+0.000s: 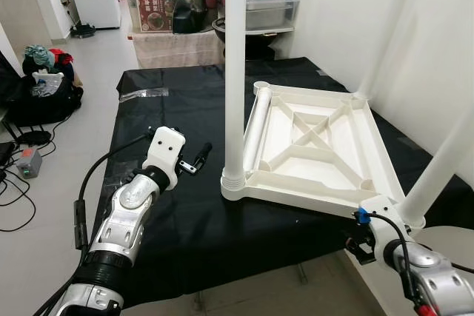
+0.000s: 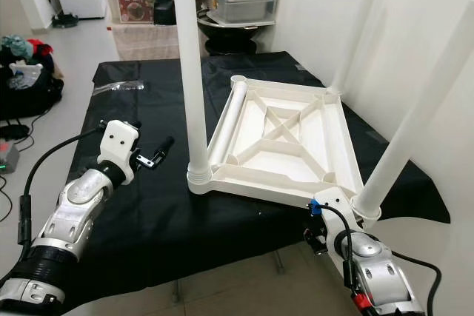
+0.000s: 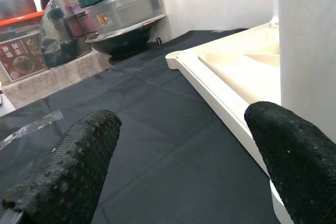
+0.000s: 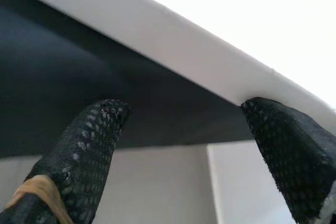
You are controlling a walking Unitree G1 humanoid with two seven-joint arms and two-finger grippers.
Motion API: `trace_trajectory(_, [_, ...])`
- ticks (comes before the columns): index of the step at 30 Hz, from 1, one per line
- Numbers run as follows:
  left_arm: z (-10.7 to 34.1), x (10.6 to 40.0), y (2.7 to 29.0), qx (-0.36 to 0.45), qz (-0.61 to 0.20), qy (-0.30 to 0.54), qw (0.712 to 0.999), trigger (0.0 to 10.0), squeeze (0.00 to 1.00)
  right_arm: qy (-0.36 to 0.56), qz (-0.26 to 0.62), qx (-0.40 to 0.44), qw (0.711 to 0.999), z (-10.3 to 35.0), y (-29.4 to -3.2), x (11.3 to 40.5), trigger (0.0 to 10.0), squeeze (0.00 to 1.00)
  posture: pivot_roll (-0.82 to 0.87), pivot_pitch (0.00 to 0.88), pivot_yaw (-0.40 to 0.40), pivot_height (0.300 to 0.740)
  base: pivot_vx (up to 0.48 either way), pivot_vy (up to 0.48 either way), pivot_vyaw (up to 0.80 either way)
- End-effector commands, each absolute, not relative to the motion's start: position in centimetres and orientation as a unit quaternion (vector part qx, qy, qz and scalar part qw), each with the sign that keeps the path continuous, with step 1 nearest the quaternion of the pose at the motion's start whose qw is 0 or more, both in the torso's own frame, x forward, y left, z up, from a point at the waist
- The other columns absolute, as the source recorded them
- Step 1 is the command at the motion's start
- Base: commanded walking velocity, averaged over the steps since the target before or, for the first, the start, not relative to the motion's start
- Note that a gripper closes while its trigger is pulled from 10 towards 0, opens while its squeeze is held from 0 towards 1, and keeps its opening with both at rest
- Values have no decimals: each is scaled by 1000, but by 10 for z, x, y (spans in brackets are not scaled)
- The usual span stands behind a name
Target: Building children table
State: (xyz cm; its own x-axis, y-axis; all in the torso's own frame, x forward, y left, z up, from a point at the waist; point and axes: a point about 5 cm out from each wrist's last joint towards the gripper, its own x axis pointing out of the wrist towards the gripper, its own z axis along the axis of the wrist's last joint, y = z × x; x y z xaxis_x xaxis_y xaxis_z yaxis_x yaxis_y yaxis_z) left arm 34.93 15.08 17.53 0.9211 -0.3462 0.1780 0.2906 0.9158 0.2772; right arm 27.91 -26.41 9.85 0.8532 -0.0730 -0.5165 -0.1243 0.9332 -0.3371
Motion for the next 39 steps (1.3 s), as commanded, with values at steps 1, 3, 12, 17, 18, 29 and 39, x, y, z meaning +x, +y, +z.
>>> trace_trajectory(1, [172, 349, 156, 129, -156, -104, 974, 10000, 0, 223, -24, -212, 951, 111, -268, 293, 10000, 0, 30, 0, -63, 740, 0, 0, 0])
trace_trajectory(3, [171, 348, 156, 129, -155, -104, 974, 10000, 0, 209, -39, -213, 954, 115, -270, 296, 10000, 0, 35, 0, -67, 740, 0, 0, 0])
trace_trajectory(12, [167, 347, 155, 128, -156, -99, 974, 10000, 0, 159, -73, -190, 966, 125, -267, 307, 10000, 0, 28, 0, -60, 740, 0, 0, 0])
trace_trajectory(17, [169, 348, 153, 128, -160, -100, 974, 10000, 0, 153, -54, -180, 970, 120, -257, 306, 10000, 0, 29, 0, -58, 740, 0, 0, 0])
trace_trajectory(18, [169, 348, 153, 128, -160, -100, 974, 10000, 0, 153, -54, -180, 970, 120, -257, 306, 10000, 0, 29, 0, -58, 740, 0, 0, 0])
trace_trajectory(29, [169, 350, 163, 126, -146, -99, 976, 10000, 0, -65, 170, -68, 981, 199, -211, 301, 10000, 0, 31, 0, -54, 740, 0, 0, 0])
trace_trajectory(39, [175, 348, 177, 110, -117, -109, 981, 10000, 0, -89, 210, -19, 974, 202, -179, 300, 10000, 0, 49, 0, -57, 740, 0, 0, 0])
